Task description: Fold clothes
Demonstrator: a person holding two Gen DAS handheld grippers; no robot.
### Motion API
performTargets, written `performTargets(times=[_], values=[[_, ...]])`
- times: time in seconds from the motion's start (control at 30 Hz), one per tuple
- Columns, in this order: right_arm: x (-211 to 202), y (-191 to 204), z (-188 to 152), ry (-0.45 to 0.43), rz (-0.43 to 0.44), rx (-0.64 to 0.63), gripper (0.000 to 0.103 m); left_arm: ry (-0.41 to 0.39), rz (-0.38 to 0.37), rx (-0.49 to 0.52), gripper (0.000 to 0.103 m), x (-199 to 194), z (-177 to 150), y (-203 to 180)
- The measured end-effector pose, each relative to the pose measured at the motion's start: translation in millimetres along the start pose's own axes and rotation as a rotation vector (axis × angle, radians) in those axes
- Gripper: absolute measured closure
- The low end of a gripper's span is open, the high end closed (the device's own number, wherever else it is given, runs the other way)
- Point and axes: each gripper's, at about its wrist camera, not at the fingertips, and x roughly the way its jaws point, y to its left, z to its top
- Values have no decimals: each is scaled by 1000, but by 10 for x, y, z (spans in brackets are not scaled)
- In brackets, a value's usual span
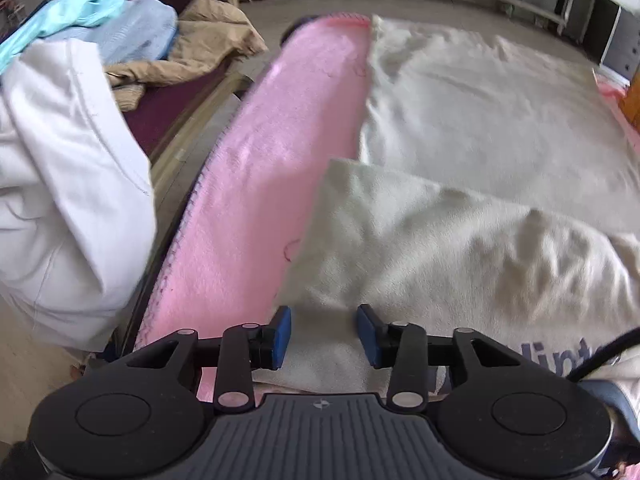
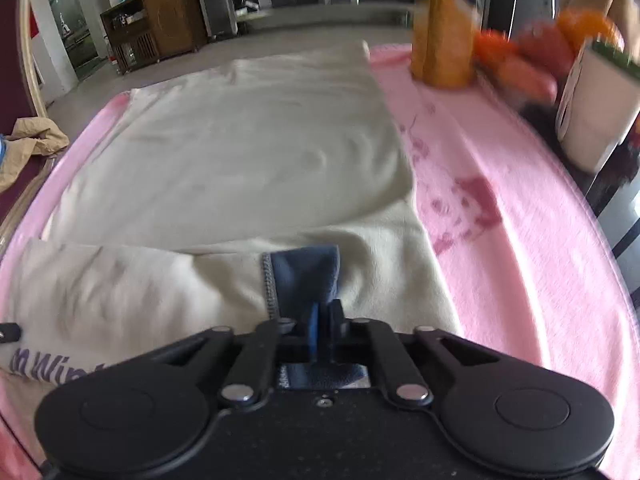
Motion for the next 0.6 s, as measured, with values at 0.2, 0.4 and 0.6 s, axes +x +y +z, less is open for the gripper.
performTargets(times=[0.2,0.4,0.6], values=[[-661,21,-4,-227,84,67,99,-185,3,-138,67,-418,-45,334],[-1016,-84,-65,-364,105,124,99,-152,7,-253,68,-344,-4,589],[-877,-287,-35,-294,25,226,99,-153,30,-181,67,-333,-11,461]])
